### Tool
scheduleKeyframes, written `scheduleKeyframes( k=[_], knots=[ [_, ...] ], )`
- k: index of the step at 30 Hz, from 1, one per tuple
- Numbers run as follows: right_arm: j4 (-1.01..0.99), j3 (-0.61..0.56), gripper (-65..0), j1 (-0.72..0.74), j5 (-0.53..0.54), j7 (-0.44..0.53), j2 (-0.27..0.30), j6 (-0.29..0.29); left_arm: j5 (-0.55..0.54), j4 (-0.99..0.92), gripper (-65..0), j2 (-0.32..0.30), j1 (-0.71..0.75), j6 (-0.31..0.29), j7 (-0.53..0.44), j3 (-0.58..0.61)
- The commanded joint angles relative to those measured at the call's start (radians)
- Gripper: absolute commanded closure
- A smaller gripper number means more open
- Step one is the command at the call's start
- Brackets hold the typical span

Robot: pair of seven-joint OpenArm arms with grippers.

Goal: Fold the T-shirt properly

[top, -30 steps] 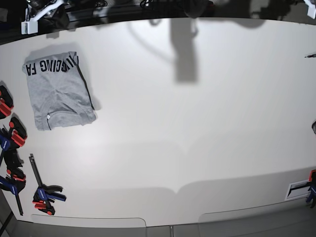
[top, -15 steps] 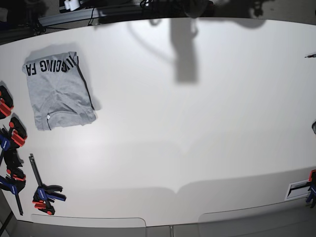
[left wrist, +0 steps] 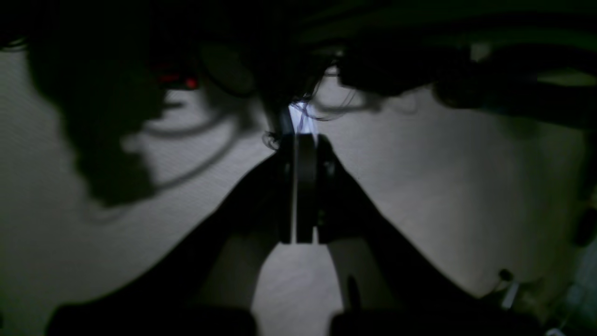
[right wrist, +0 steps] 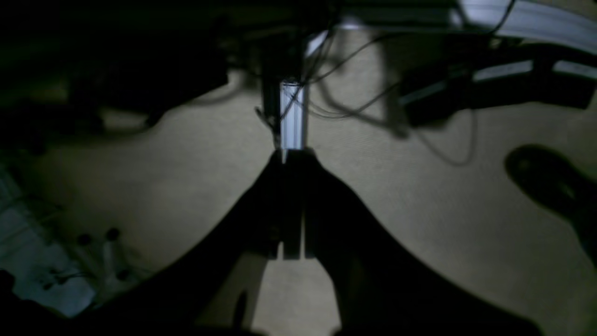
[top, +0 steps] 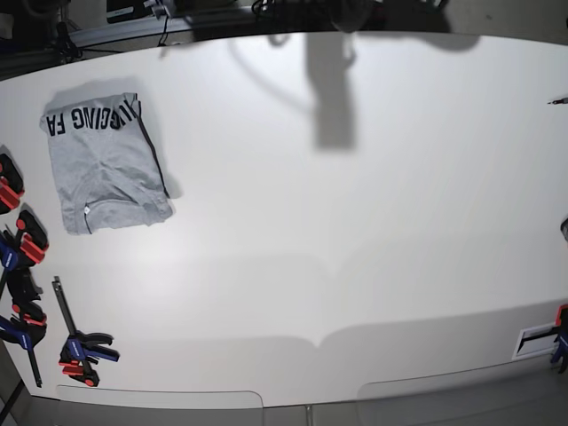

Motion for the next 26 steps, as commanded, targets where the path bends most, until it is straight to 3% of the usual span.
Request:
scheduleKeyframes(
  k=[1, 3, 6, 10, 12, 14, 16, 18, 23, 26],
  knots=[
    [-0.022, -0.018, 0.0, 0.031, -0.002, 0.007, 0.004, 0.005, 0.009, -0.040, 0.0, 0.011, -0.023, 0.020, -0.006, 0.008],
    [-0.077, -0.057, 0.0, 0.110, -0.001, 0.007, -0.013, -0.002, 0.019, -0.143, 0.0, 0.043, -0.099, 0.121, -0.006, 0.021],
    [-0.142, -0.098, 0.0, 0.205, -0.027, 0.006, -0.047, -0.073, 0.019, -0.257, 0.0, 0.076, -0.191, 0.182, -0.005, 0.030],
    [-0.214, -0.108, 0.0, 0.288, -0.140, 0.005, -0.113, -0.305, 0.019, -0.332, 0.0, 0.090, -0.273, 0.224, -0.005, 0.030],
    [-0.245, -0.108, 0.0, 0.313, -0.159, 0.006, -0.142, -0.413, 0.019, -0.344, 0.0, 0.089, -0.303, 0.311, -0.005, 0.030],
    [-0.267, -0.108, 0.0, 0.330, -0.158, 0.012, -0.162, -0.478, 0.019, -0.345, 0.0, 0.090, -0.325, 0.397, -0.006, 0.030],
    [-0.275, -0.108, 0.0, 0.343, -0.151, 0.025, -0.175, -0.486, 0.018, -0.345, 0.0, 0.089, -0.348, 0.468, -0.006, 0.030],
    [-0.275, -0.108, 0.0, 0.348, -0.117, 0.028, -0.183, -0.483, 0.015, -0.345, 0.0, 0.089, -0.362, 0.499, -0.005, 0.030],
    [-0.275, -0.108, 0.0, 0.362, 0.000, 0.029, -0.185, -0.481, 0.015, -0.345, 0.0, 0.099, -0.371, 0.498, -0.005, 0.030],
    [-0.275, -0.108, 0.0, 0.364, 0.011, 0.041, -0.188, -0.481, 0.015, -0.345, 0.0, 0.106, -0.368, 0.498, -0.005, 0.030]
  ],
)
